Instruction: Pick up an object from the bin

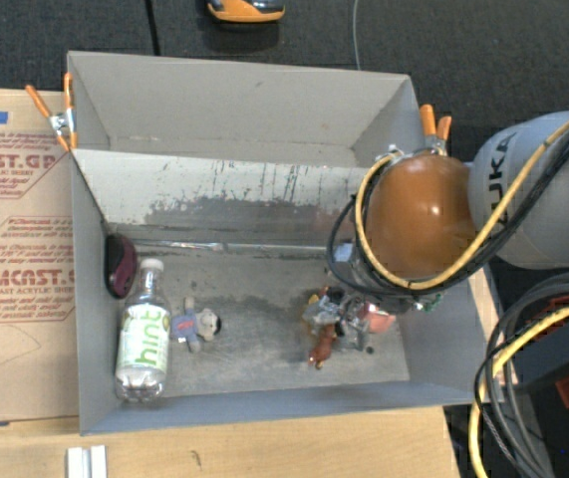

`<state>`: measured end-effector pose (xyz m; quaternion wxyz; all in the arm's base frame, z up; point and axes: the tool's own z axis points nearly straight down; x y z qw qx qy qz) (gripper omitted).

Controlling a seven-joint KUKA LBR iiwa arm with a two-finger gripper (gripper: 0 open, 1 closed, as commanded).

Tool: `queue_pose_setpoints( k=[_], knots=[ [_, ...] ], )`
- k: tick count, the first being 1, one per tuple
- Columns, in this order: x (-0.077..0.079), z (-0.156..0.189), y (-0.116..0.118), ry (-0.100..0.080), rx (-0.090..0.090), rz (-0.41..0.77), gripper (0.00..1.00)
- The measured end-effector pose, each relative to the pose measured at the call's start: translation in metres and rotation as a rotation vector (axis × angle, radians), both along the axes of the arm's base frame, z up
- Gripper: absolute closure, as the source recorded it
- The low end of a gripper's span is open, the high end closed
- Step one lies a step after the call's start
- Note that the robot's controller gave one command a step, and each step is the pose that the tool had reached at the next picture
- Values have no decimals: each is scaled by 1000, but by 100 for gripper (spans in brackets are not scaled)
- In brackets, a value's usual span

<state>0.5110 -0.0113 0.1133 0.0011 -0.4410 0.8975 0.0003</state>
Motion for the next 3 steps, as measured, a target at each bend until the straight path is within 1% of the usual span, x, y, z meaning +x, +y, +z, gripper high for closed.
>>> queue_pose_setpoints(
  k=[1,2,3],
  knots=[
    [-1,11,0,4,0,0,100],
    [-2,28,1,9,1,0,100],
    [-1,48,1,2,0,0,100]
  ],
)
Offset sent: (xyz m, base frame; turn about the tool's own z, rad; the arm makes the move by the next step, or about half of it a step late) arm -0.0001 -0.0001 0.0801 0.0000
